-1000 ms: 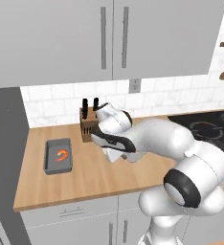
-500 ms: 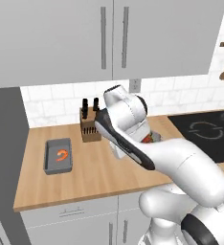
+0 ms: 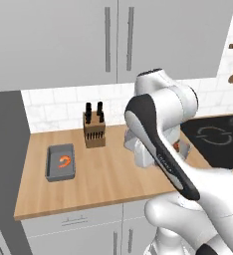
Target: Take the meat container that has the shrimp and place it on the second highest rack of the freezer. Then take the vegetable container that has the bell pepper and squash and place it on the highest rack of the freezer.
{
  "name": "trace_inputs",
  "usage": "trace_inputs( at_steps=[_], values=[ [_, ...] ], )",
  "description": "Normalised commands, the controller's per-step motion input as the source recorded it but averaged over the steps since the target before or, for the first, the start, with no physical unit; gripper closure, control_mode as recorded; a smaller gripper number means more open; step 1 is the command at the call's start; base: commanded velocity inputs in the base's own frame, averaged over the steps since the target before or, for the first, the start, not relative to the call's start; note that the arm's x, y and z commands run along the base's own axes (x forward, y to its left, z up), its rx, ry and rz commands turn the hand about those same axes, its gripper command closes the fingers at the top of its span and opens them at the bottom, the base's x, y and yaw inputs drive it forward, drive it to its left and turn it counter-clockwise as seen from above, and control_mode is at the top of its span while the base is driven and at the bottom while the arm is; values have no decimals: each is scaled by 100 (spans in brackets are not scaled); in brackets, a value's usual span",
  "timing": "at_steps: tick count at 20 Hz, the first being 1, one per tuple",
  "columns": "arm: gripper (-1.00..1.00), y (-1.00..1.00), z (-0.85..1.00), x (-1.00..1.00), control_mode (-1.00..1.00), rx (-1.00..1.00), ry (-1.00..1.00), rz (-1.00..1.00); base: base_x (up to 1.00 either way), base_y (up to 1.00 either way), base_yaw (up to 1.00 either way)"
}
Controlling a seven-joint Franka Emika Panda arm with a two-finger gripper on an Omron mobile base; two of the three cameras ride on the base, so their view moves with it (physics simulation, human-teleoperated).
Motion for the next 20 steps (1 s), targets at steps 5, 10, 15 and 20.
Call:
trace_inputs(
  at_steps=[5, 10, 15, 20],
  values=[
    [100, 3, 5, -50, 100, 6, 0, 0, -18, 2, 0],
    [100, 0, 0, 0, 100, 0, 0, 0, -100, 20, 20],
    [100, 0, 0, 0, 100, 0, 0, 0, -83, 30, 63],
    [100, 0, 0, 0, 100, 0, 0, 0, -23, 38, 79]
  ],
)
